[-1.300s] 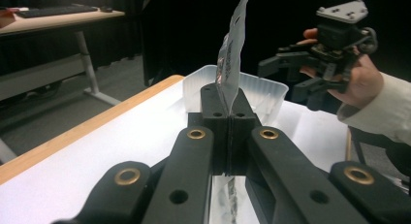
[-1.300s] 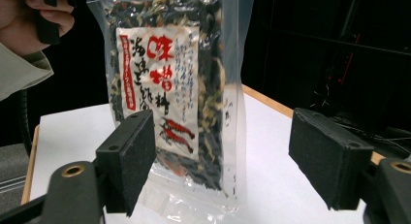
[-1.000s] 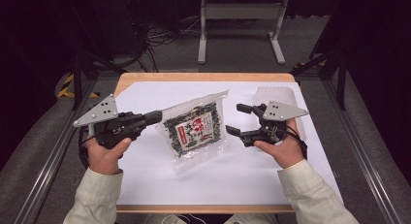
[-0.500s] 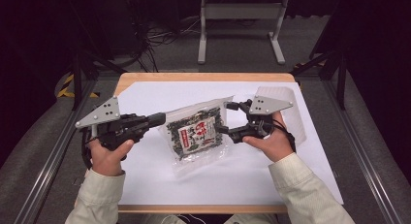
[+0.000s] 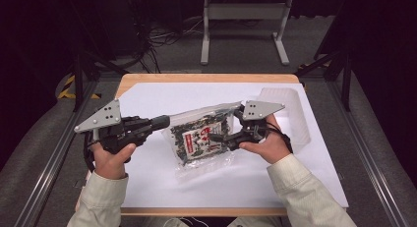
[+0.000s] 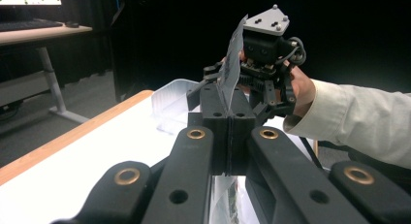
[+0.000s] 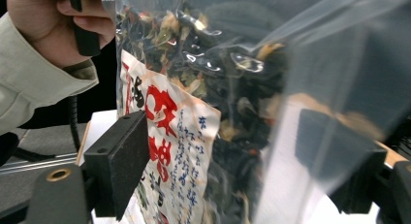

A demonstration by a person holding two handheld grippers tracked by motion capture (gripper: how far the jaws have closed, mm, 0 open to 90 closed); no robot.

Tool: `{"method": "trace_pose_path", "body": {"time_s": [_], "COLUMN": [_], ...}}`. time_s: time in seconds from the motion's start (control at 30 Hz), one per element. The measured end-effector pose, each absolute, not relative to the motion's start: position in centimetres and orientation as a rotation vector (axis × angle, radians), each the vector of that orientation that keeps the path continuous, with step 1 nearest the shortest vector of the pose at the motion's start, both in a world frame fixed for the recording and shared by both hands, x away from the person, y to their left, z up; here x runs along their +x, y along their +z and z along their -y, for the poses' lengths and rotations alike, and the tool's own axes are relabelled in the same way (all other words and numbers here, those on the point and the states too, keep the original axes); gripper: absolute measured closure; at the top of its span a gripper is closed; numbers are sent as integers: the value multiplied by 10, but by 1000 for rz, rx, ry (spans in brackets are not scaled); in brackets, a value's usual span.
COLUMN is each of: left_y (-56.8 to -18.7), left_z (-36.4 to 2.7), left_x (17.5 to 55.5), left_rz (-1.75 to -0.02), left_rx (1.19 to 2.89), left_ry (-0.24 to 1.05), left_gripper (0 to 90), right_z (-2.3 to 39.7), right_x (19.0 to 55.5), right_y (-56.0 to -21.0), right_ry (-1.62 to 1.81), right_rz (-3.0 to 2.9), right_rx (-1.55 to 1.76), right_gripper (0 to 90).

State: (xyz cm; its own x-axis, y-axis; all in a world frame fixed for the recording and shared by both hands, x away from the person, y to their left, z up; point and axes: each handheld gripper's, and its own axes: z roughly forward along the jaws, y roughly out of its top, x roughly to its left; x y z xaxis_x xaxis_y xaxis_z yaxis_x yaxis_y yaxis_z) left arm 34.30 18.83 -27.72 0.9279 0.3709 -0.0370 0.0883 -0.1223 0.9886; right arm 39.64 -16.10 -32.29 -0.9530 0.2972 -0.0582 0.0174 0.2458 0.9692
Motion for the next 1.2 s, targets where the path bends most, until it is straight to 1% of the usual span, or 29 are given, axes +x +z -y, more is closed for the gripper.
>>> {"method": "trace_pose_path", "body": {"time_s": [0.1, 0.2, 0.27, 0.3, 0.4, 0.43, 0.47, 0.57, 0.73, 1.2], "left_y": [-278, -278, -278, -279, -279, -280, -280, -279, -279, -281], "left_z": [-188, -189, -190, -192, -194, -195, -195, -193, -193, -196], "left_x": [343, 344, 344, 344, 346, 346, 347, 346, 345, 347], "left_rz": [-356, -360, -362, -369, -375, -378, -377, -379, -385, -423], "left_rx": [1683, 1681, 1677, 1674, 1665, 1662, 1662, 1668, 1669, 1647], "left_ry": [249, 252, 253, 254, 251, 249, 251, 260, 269, 291], "left_gripper": [896, 896, 896, 896, 896, 896, 895, 895, 895, 880], "right_z": [157, 154, 154, 155, 158, 158, 160, 162, 163, 162], "right_x": [398, 400, 400, 400, 399, 399, 399, 399, 396, 390], "right_y": [-325, -326, -327, -326, -324, -324, -324, -324, -323, -318], "right_ry": [1770, 1767, 1744, 1748, 1734, 1734, 1727, 1719, 1705, 1694], "right_rz": [-2307, -2337, -2361, -2378, -2402, -2402, -2407, -2422, -2446, -2514], "right_rx": [272, 258, 247, 247, 238, 238, 237, 247, 223, 203], "right_gripper": [222, 298, 371, 427, 554, 554, 573, 578, 670, 743]}}
